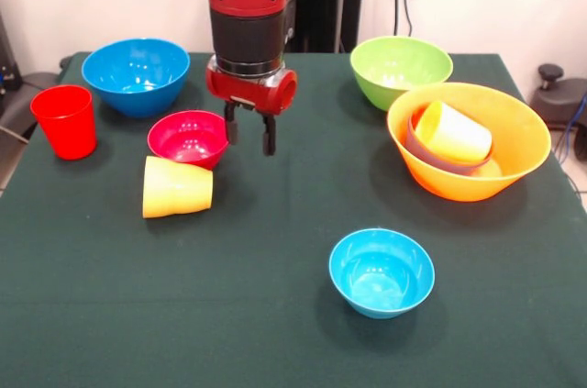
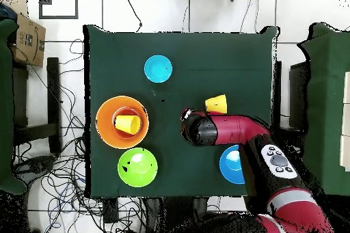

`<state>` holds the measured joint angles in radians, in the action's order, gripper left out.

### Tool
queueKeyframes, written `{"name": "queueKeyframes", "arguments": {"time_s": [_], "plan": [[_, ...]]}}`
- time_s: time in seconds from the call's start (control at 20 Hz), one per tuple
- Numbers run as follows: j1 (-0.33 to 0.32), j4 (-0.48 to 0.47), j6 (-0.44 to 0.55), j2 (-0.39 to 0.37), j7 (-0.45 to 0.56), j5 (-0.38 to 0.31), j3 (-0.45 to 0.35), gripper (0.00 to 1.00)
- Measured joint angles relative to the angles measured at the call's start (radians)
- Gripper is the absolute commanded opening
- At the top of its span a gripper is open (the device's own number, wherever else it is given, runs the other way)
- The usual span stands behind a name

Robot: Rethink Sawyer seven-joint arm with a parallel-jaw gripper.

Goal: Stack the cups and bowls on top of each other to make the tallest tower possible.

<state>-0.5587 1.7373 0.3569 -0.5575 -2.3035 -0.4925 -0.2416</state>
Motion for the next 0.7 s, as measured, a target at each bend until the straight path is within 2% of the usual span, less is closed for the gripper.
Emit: {"name": "queueKeyframes", "arguments": {"time_s": [0.25, 0.7], "plan": [[-0.016, 0.005, 0.000, -0.027, 0.000, 0.000, -0.017, 1.00], [-0.036, 0.011, 0.000, -0.137, 0.000, 0.001, -0.040, 1.00]]}}
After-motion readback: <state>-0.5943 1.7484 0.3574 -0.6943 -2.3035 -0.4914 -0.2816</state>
